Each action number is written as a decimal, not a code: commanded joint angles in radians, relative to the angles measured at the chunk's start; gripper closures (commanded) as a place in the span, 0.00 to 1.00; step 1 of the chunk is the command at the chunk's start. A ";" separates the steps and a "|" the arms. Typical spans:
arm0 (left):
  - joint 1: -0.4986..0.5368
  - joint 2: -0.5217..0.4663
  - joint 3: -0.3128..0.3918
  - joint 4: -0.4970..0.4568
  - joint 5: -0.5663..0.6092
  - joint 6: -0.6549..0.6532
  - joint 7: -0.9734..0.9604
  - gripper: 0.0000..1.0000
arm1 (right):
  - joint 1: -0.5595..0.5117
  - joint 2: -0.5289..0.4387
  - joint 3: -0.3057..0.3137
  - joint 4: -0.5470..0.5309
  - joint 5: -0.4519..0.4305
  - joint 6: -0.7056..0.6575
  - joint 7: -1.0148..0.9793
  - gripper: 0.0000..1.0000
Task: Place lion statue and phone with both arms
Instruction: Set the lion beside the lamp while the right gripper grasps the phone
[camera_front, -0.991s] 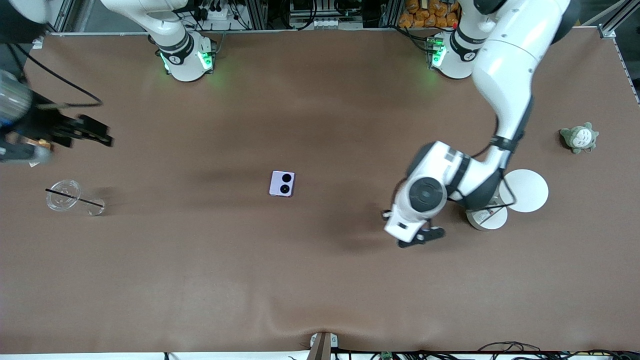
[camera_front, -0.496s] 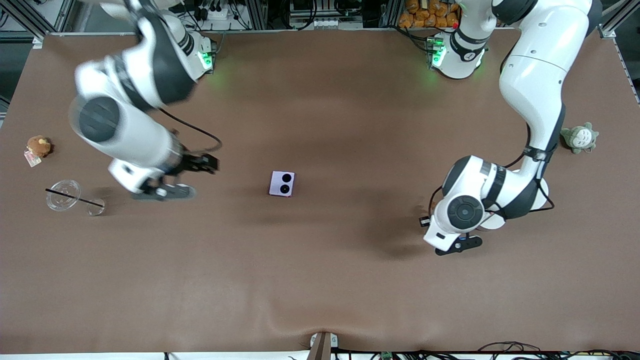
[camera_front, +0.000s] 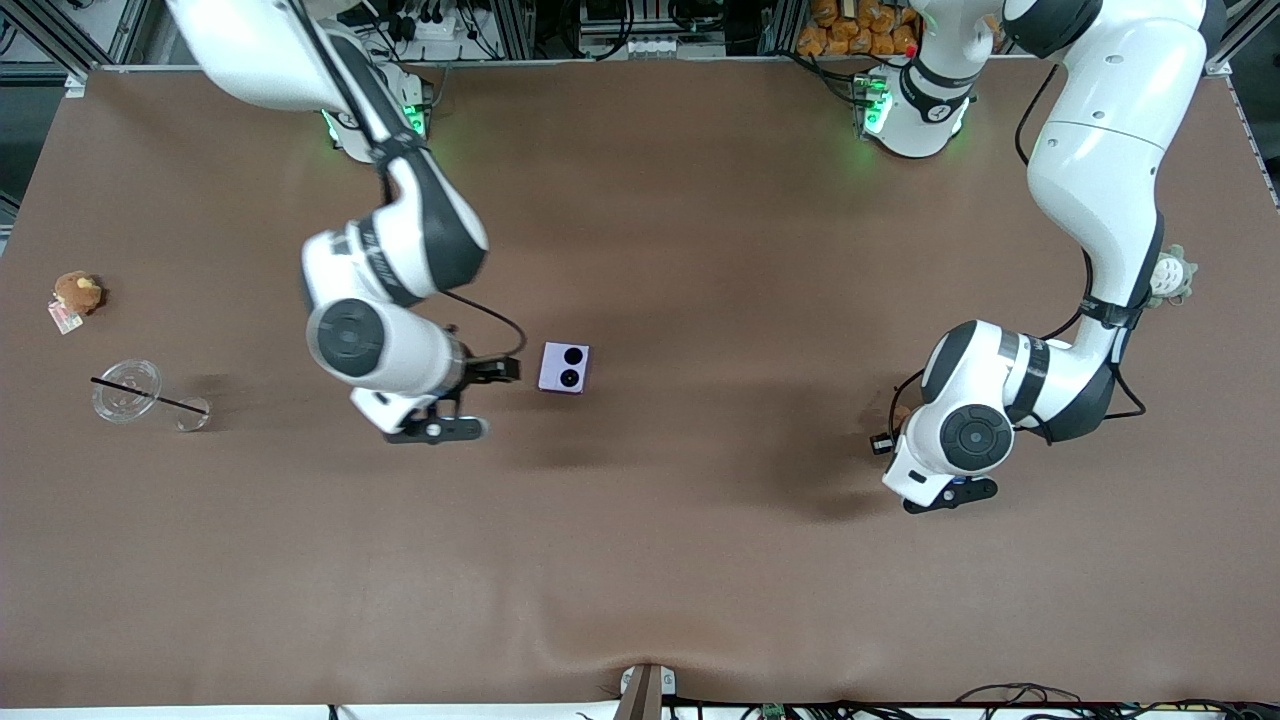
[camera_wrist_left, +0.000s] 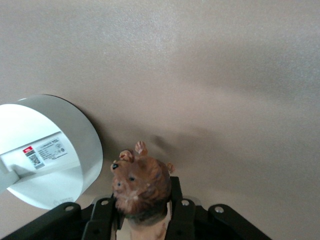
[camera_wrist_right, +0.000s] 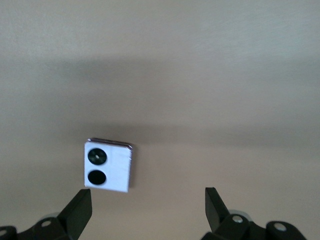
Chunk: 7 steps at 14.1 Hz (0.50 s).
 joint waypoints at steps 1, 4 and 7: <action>0.017 -0.002 -0.011 -0.037 0.022 0.051 0.014 1.00 | 0.060 0.078 -0.012 0.006 0.008 0.083 0.054 0.00; 0.020 -0.002 -0.011 -0.038 0.024 0.053 0.017 0.78 | 0.096 0.111 -0.012 -0.015 0.009 0.091 0.056 0.00; 0.017 -0.014 -0.011 -0.037 0.025 0.039 0.010 0.00 | 0.117 0.135 -0.010 -0.019 0.015 0.104 0.056 0.00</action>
